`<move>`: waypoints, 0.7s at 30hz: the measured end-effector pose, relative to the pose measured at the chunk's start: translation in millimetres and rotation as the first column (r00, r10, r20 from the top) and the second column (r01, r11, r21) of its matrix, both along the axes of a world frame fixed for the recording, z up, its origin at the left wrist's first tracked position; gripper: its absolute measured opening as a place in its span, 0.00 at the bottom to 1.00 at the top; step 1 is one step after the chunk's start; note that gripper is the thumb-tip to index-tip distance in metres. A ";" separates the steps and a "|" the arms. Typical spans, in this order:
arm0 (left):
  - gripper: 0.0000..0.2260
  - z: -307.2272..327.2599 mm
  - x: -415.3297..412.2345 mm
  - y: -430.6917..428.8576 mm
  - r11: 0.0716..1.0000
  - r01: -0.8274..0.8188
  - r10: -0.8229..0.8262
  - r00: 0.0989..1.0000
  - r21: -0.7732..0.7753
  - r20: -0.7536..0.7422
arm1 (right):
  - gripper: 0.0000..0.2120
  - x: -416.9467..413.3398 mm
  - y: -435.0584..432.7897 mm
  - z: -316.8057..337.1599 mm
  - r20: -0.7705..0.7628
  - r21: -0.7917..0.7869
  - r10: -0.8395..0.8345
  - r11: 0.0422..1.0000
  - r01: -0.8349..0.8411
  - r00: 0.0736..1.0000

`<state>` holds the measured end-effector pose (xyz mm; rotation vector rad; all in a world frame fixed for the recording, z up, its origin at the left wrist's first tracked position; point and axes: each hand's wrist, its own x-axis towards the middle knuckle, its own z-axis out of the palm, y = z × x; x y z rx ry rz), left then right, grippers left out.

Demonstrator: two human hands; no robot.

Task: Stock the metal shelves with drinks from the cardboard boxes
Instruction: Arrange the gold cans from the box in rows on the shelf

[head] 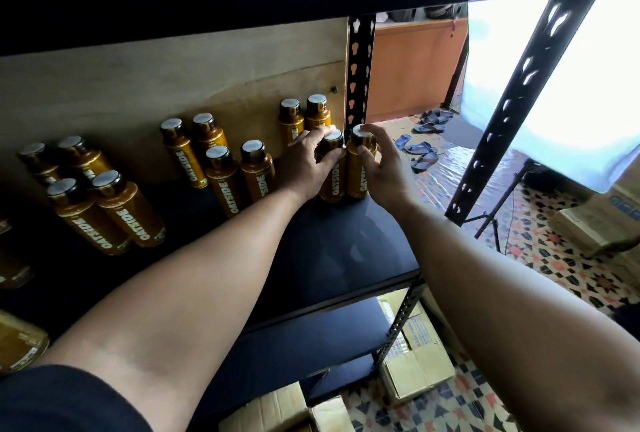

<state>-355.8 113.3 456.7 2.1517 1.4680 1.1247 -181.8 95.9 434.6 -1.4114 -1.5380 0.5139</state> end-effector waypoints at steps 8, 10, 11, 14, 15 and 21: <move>0.33 -2.6 -2.5 -9.8 0.999 -0.014 0.015 1.000 -0.049 0.023 | 0.25 1.3 -13.8 2.4 0.023 -0.003 0.029 1.000 -0.029 0.999; 0.36 -8.3 -3.4 -16.7 0.996 -0.045 0.047 0.998 -0.083 0.030 | 0.27 1.3 -21.4 0.7 0.011 0.005 0.022 1.000 -0.022 1.000; 0.37 -12.0 -3.8 -21.6 0.994 -0.063 0.066 0.997 -0.095 0.031 | 0.27 0.9 -26.0 -1.4 -0.005 -0.004 0.014 1.000 -0.014 1.000; 0.38 -23.2 -2.0 -41.5 0.988 -0.110 0.118 0.991 -0.112 0.064 | 0.28 -3.8 -45.6 -6.7 -0.054 -0.069 -0.009 0.998 0.006 0.998; 0.37 -26.2 -1.1 -50.1 0.984 -0.126 0.137 0.988 -0.129 0.077 | 0.28 -6.3 -52.5 -10.7 -0.079 -0.089 -0.017 0.996 0.010 0.997; 0.17 -46.0 -8.9 -99.7 0.918 -0.086 0.042 0.992 -0.388 -0.121 | 0.21 -14.7 -92.4 -48.0 0.117 -0.267 0.019 0.964 0.013 0.993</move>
